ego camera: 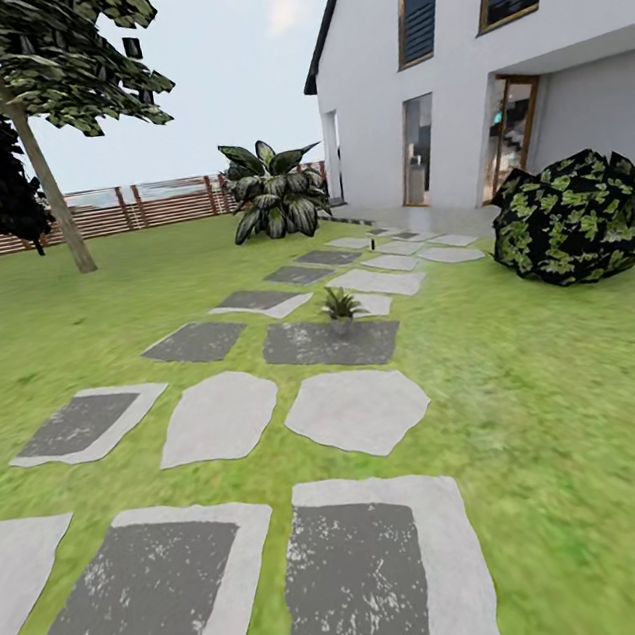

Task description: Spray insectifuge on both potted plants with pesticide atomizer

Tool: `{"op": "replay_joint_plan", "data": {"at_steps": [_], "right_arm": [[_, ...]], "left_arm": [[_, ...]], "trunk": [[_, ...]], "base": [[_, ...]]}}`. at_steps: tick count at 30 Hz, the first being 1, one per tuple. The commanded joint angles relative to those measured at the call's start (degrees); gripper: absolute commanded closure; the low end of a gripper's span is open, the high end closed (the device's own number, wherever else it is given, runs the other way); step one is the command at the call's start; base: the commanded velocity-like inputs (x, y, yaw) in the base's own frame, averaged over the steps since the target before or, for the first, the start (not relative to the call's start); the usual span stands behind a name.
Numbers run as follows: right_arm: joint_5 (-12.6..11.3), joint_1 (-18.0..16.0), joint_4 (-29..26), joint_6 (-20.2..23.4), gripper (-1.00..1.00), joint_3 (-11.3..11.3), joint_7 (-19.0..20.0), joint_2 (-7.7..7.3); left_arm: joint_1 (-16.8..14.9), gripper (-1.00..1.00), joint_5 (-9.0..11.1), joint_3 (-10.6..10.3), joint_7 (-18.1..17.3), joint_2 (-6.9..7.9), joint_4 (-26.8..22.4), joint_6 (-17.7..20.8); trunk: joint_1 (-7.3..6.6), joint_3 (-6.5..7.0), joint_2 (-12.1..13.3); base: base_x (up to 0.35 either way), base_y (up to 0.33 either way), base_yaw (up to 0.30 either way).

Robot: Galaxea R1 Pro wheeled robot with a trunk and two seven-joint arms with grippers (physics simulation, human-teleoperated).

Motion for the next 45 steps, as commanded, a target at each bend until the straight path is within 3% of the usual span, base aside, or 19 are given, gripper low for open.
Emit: {"op": "replay_joint_plan", "data": {"at_steps": [1, 30, 45], "right_arm": [[0.3, 0.0, 0.0, -0.2, -1.00, 0.0, 0.0, -0.02], [0.3, 0.0, 0.1, -0.2, -1.00, -0.1, 0.0, -0.02], [0.3, 0.0, 0.1, -0.2, -1.00, -0.1, 0.0, -0.02]], "left_arm": [[0.0, -1.00, 0.4, 0.0, 0.0, 0.00, 0.0, -0.2], [-0.1, -1.00, 0.3, -0.1, 0.0, 0.00, 0.0, -0.2], [-0.1, -1.00, 0.3, -0.1, 0.0, 0.02, 0.0, -0.2]], "trunk": [[0.02, -0.10, 0.0], [0.02, -2.61, 0.0], [0.02, -2.77, 0.0]], "base": [[0.335, 0.098, 0.000], [0.335, 0.098, 0.000], [0.335, 0.098, 0.000]]}}
